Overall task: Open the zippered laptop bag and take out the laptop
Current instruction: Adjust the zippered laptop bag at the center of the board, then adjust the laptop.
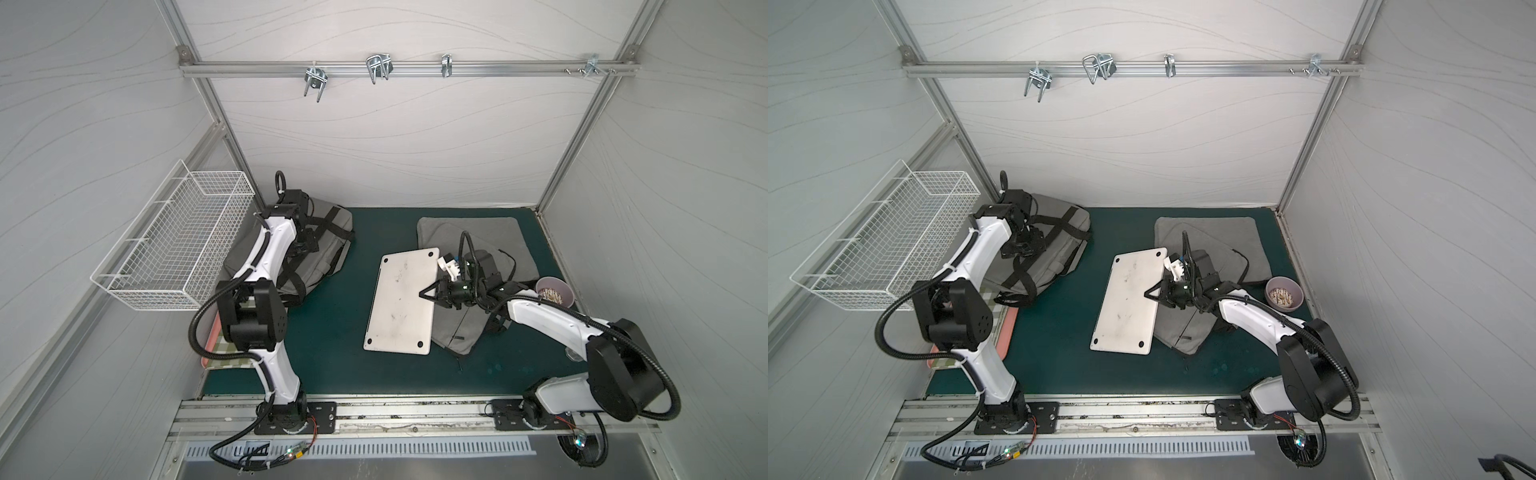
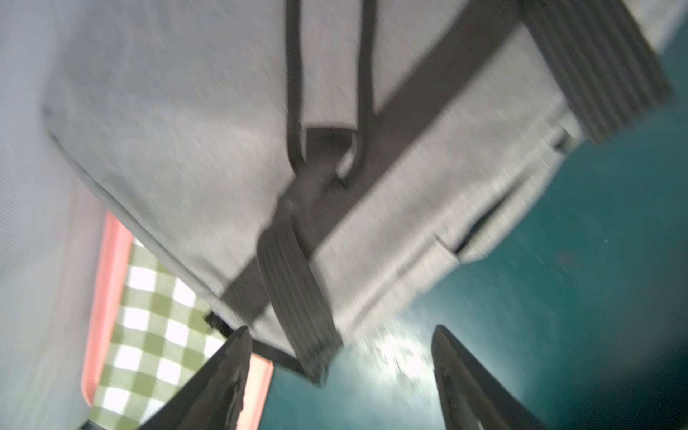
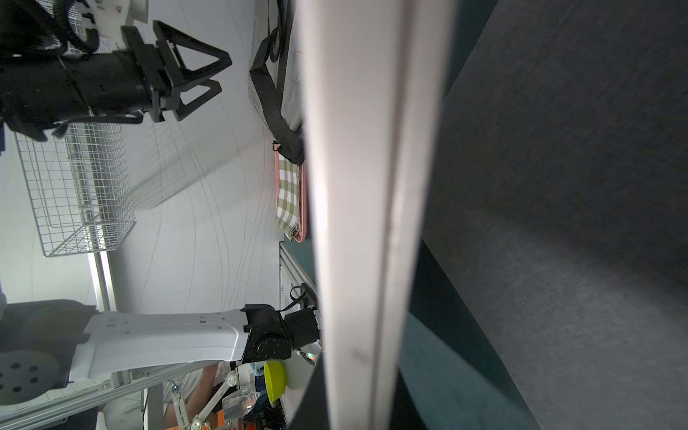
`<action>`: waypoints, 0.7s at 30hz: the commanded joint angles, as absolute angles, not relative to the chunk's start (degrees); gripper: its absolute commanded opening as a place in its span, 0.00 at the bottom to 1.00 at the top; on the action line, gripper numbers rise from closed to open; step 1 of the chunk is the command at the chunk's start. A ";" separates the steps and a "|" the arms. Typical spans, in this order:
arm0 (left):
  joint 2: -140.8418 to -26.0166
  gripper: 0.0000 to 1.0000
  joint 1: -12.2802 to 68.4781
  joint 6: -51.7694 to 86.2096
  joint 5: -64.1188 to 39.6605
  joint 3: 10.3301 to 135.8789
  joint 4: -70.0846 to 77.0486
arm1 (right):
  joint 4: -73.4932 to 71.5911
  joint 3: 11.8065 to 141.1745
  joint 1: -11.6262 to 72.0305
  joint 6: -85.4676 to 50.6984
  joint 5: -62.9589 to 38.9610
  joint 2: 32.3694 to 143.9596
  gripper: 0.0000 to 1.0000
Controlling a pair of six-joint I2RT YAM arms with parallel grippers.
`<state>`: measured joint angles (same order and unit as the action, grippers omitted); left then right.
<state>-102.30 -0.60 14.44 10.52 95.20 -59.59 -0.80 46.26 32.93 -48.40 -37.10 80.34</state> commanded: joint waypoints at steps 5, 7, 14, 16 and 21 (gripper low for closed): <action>-92.61 0.77 1.78 19.95 -7.25 83.63 -59.45 | -12.31 52.32 33.48 -48.35 -41.92 80.57 0.00; -89.47 0.76 2.55 20.69 -13.65 79.58 -57.69 | -12.87 53.01 33.35 -49.22 -42.50 80.47 0.00; -82.17 0.74 2.55 19.65 -40.44 70.83 -49.23 | -14.51 56.61 31.53 -50.83 -47.35 80.14 0.00; -81.19 0.73 2.55 19.59 -45.25 70.14 -46.42 | -15.27 57.69 30.58 -51.64 -49.11 80.32 0.00; -82.27 0.73 2.14 16.10 -54.62 70.02 -41.50 | -21.87 60.23 28.16 -57.63 -54.73 81.50 0.00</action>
<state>-82.00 2.50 19.22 -44.21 69.49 -46.87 -8.21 56.05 29.45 -53.25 -46.76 82.02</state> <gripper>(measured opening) 0.729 0.152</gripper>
